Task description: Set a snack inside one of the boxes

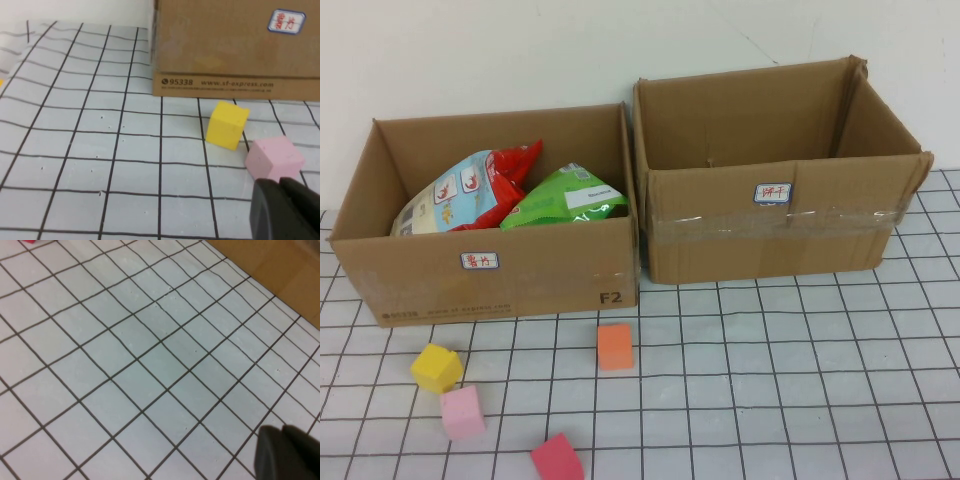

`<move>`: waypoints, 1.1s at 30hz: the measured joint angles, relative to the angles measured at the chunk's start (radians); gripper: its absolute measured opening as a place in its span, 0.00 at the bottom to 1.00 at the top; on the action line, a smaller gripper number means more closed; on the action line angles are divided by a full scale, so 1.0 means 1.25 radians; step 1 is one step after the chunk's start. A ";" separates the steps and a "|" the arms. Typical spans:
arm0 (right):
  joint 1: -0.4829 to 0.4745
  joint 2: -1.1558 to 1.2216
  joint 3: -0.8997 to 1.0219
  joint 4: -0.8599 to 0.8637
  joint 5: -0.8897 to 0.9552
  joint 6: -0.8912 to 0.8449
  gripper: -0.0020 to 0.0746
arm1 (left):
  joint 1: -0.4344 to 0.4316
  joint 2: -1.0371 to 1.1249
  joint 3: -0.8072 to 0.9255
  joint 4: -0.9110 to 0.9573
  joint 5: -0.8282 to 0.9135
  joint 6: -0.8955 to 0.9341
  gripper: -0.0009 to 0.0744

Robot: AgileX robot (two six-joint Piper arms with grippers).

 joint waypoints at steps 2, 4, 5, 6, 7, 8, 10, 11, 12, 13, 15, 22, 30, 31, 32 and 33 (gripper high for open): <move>0.000 0.000 0.000 0.000 0.000 0.000 0.03 | 0.000 0.000 0.000 -0.019 0.002 0.036 0.01; 0.000 0.000 0.000 0.000 0.000 0.000 0.03 | 0.000 0.000 -0.001 -0.038 0.003 0.063 0.01; 0.000 0.000 0.000 0.000 0.000 0.000 0.03 | 0.000 0.000 -0.001 -0.048 0.005 0.075 0.01; 0.000 0.000 0.000 0.000 0.000 0.000 0.03 | 0.000 0.000 -0.001 -0.062 0.006 0.088 0.01; 0.000 0.000 0.000 0.000 0.000 0.000 0.03 | 0.000 0.000 -0.001 -0.065 0.006 0.091 0.01; 0.000 0.000 0.000 0.000 0.000 0.000 0.03 | 0.000 0.000 -0.001 -0.067 0.006 0.095 0.01; 0.000 0.000 0.000 0.000 0.000 0.000 0.03 | 0.000 0.000 -0.001 -0.069 0.006 0.099 0.01; 0.000 0.000 0.000 0.000 0.000 0.000 0.03 | 0.000 0.000 -0.001 -0.070 0.006 0.099 0.01; 0.000 0.000 0.000 0.000 0.000 0.000 0.03 | 0.000 0.000 -0.001 -0.070 0.006 0.101 0.01; 0.000 0.000 0.000 0.000 0.000 0.000 0.03 | 0.000 0.000 -0.001 -0.070 0.006 0.100 0.01; 0.000 0.000 0.000 0.000 0.000 0.000 0.03 | 0.000 0.000 -0.001 -0.070 0.007 0.100 0.01; 0.000 0.000 0.000 0.000 0.000 0.000 0.03 | 0.000 0.000 -0.001 -0.070 0.007 0.103 0.01; 0.000 0.000 0.000 0.000 0.000 0.000 0.03 | 0.000 0.000 -0.001 -0.070 0.007 0.103 0.01; 0.000 0.000 0.000 0.000 0.000 0.000 0.03 | 0.000 0.000 -0.001 -0.070 0.007 0.103 0.01; 0.000 0.000 0.000 0.000 0.000 0.000 0.03 | 0.000 0.000 -0.001 -0.070 0.007 0.103 0.01; -0.002 -0.004 0.000 0.000 0.000 0.000 0.03 | 0.000 0.000 -0.001 -0.070 0.007 0.103 0.01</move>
